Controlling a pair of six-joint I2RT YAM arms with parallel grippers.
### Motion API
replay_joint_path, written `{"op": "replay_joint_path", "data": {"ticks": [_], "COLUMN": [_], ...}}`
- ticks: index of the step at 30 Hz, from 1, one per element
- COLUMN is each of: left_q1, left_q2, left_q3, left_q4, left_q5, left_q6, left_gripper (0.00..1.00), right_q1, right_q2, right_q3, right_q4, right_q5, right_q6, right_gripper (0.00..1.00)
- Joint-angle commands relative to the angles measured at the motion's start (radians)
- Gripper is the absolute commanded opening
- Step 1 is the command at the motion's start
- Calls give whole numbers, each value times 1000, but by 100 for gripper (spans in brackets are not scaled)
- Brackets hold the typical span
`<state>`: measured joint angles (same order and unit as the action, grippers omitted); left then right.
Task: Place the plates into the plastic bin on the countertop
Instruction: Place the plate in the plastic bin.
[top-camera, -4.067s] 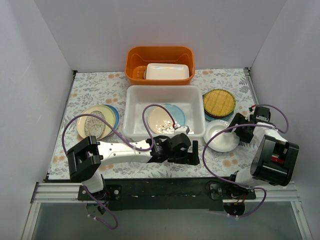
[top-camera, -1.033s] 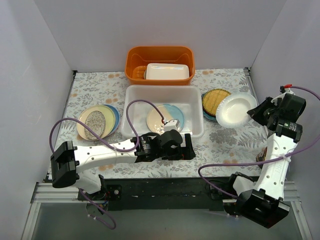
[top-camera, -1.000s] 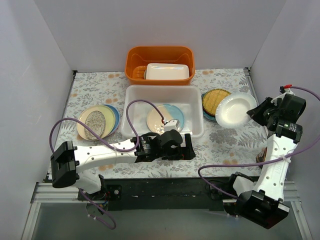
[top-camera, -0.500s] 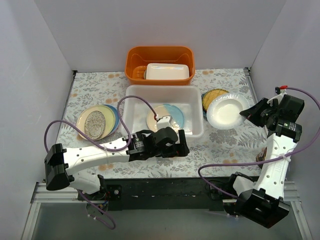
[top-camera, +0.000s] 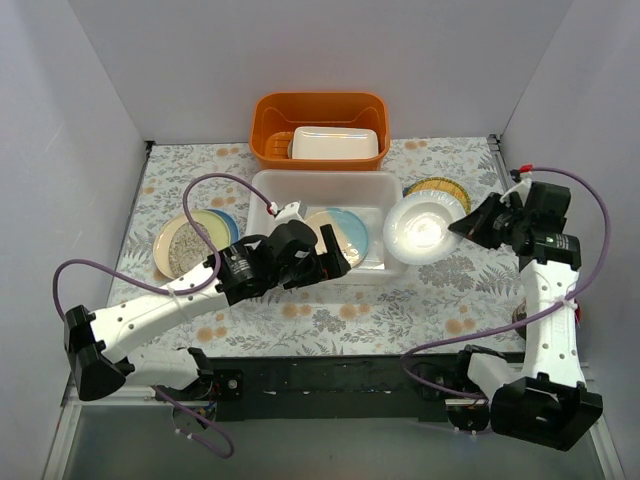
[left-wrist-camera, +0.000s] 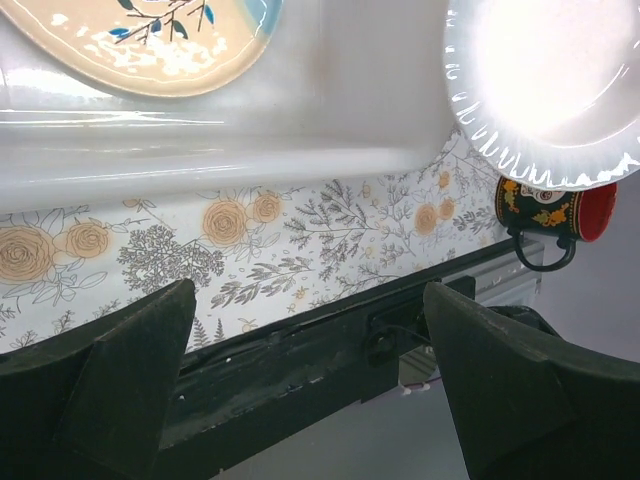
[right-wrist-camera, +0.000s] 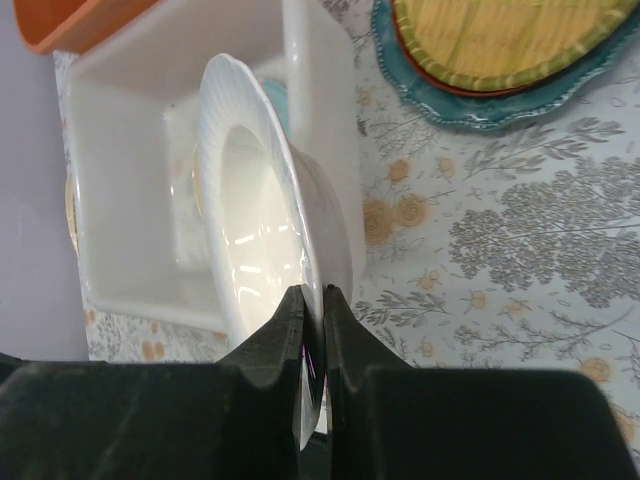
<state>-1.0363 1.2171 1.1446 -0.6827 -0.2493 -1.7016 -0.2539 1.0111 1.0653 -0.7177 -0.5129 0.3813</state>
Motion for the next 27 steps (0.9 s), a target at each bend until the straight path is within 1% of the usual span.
{"op": "replay_joint_path", "data": {"ticks": [1, 3, 8, 9, 13, 18, 21, 22, 27], "left_q1": [21, 27, 58, 64, 122, 179, 194, 197, 200], "left_q2": [15, 19, 27, 25, -2, 5, 12, 13, 6], "left_q3": [49, 46, 46, 43, 30, 53, 67, 72, 58], "left_q4": [-48, -37, -20, -8, 38, 44, 37, 35, 37], "left_q5": [28, 48, 87, 114, 174, 246, 248, 278, 292], "left_q6": [33, 37, 46, 46, 63, 88, 99, 100, 100], "left_gripper": [98, 98, 98, 98, 98, 98, 98, 98, 98], "right_q1": [166, 238, 358, 392, 476, 586, 620, 627, 651], "right_q2": [3, 24, 66, 79, 129, 185, 205, 210, 248], "right_q3": [19, 21, -2, -7, -13, -22, -28, -28, -33], "right_q4": [145, 152, 204, 214, 251, 326, 351, 371, 422], "right_q5": [28, 65, 109, 117, 145, 192, 215, 218, 247], "right_q6": [105, 122, 149, 154, 179, 209, 229, 235, 258], "right_gripper": [1, 1, 1, 1, 1, 1, 1, 1, 1]}}
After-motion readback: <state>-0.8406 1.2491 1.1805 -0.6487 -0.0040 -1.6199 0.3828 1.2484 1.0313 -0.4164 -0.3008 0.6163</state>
